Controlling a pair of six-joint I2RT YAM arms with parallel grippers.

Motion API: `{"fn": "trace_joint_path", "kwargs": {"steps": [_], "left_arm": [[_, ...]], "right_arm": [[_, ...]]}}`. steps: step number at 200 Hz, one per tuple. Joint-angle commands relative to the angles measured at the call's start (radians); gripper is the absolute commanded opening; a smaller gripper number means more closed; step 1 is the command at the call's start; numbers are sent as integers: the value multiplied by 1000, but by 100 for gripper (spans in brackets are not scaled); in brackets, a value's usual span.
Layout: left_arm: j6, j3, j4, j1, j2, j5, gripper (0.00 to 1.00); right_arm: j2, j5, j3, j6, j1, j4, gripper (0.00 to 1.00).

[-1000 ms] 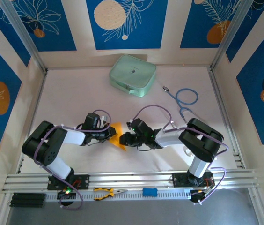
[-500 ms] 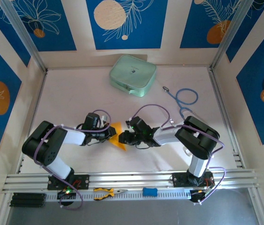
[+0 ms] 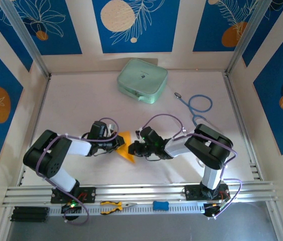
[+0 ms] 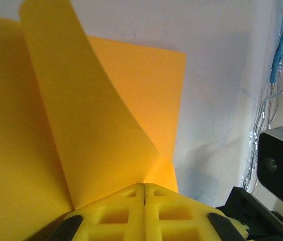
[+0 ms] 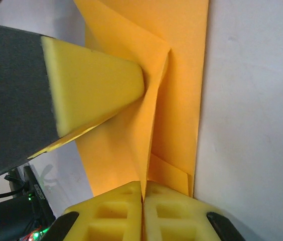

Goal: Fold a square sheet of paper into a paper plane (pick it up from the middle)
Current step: Perform the fourth fold on the wing at the bottom-center of the table.

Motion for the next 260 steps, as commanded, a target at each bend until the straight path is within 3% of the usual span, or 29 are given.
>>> {"fn": "trace_joint_path", "kwargs": {"steps": [1, 36, 52, 82, 134, 260], "left_arm": [[-3, -7, -36, -7, -55, 3, 10], [3, -3, -85, -6, -126, 4, 25], [13, -7, -122, -6, -166, -12, 27], [28, -13, -206, -6, -225, -44, 22], [19, -17, -149, -8, -189, 0, 10], [-15, 13, -7, -34, 11, 32, 8]], "right_arm": [[17, -13, -22, 20, 12, 15, 10], [30, 8, -32, 29, 25, 27, 9], [37, 19, -46, 36, 28, 55, 9], [40, 31, -61, 37, 35, 88, 9], [47, 36, -63, 53, 35, 93, 6], [60, 40, -64, 77, 36, 89, 5]]}}
